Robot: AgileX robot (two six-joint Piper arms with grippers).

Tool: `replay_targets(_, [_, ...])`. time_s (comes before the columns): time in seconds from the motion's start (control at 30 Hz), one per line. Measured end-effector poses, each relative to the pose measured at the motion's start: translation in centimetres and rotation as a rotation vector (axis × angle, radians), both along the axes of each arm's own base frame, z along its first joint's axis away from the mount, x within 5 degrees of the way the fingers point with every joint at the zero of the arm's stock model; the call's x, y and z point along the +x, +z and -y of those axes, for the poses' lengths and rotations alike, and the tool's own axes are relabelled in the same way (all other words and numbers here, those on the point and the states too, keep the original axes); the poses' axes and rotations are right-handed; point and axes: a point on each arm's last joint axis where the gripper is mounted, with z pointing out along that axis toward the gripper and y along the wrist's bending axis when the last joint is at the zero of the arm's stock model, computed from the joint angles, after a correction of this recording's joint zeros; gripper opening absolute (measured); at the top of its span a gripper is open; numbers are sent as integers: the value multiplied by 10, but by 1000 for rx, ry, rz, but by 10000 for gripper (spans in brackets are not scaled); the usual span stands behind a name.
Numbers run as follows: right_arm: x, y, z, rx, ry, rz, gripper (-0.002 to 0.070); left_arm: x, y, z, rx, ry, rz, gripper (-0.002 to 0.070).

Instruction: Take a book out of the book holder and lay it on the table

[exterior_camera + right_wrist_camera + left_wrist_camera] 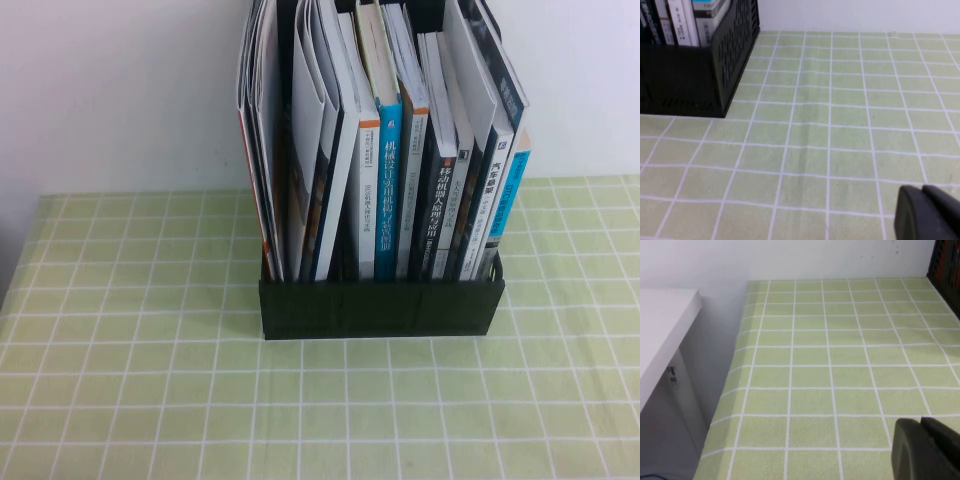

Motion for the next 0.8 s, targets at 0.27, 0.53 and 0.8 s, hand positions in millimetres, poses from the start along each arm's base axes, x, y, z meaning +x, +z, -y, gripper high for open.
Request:
replay_targets(0.27, [0,0,0,0,0,0,-2,0,0,0,0,0,0,-1])
replay_targets(0.53, [0,0,0,0,0,0,-2,0,0,0,5,0,0,-1])
replay_targets(0.8, [0,0,0,0,0,0,-2,0,0,-3,97,4,1,-1])
